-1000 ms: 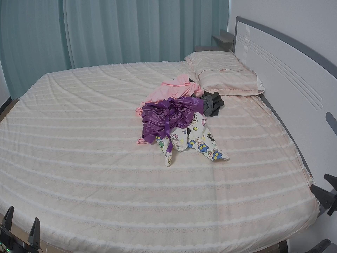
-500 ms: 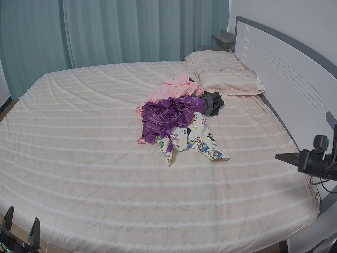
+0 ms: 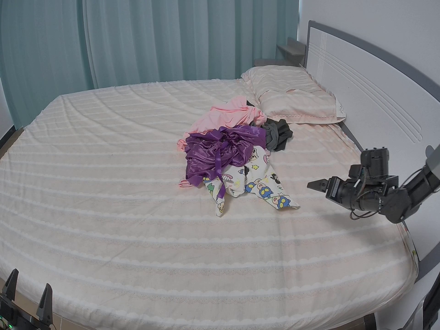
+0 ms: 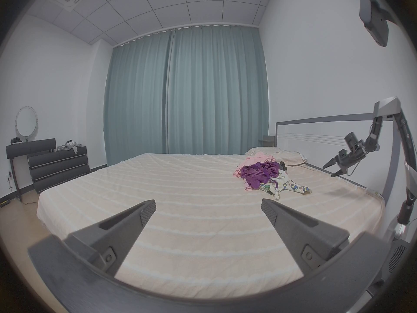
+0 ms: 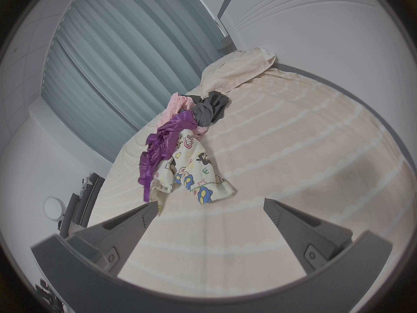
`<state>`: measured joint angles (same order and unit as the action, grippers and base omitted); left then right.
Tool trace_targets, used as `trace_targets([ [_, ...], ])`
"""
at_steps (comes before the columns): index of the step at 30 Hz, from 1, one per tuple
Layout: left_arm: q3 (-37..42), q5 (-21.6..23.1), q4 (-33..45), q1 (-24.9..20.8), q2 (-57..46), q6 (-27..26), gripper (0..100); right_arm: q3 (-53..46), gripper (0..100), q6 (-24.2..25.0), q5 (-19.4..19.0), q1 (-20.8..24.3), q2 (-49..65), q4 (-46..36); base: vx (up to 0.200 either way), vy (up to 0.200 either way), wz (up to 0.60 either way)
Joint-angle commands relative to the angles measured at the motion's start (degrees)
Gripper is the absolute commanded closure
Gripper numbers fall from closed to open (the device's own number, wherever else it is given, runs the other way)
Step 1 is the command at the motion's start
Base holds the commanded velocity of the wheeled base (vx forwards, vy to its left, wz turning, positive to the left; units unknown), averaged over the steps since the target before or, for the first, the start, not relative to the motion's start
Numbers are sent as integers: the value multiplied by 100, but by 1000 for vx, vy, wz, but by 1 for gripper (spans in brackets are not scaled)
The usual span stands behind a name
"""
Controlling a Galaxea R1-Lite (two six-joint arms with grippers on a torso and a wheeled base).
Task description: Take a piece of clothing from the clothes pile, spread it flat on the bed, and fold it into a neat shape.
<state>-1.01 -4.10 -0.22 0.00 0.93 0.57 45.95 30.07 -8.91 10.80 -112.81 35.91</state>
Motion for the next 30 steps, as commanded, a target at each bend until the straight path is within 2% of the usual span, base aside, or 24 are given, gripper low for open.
trace_targets([
  [1, 101, -3, 4, 0, -93, 4, 0, 819, 0, 69, 329, 265, -1278, 118, 0, 0, 0],
  [6, 101, -3, -4, 0, -93, 4, 0, 1294, 0, 42, 399, 335, -1691, 65, 0, 0, 0],
  [14, 101, -3, -4, 0, -93, 4, 0, 2103, 0, -432, 434, 344, -2342, -41, 0, 0, 0],
  [18, 101, -3, 4, 0, -93, 4, 0, 2691, 0, -582, 443, 520, -2676, -348, 0, 0, 0],
  [29, 101, -3, 4, 0, -93, 4, 0, 3069, 0, -880, 469, 739, -3194, -287, 0, 0, 0],
  [30, 101, -3, -4, 0, -93, 4, 0, 3069, 100, -889, 469, 739, -3203, -278, 0, 0, 0],
])
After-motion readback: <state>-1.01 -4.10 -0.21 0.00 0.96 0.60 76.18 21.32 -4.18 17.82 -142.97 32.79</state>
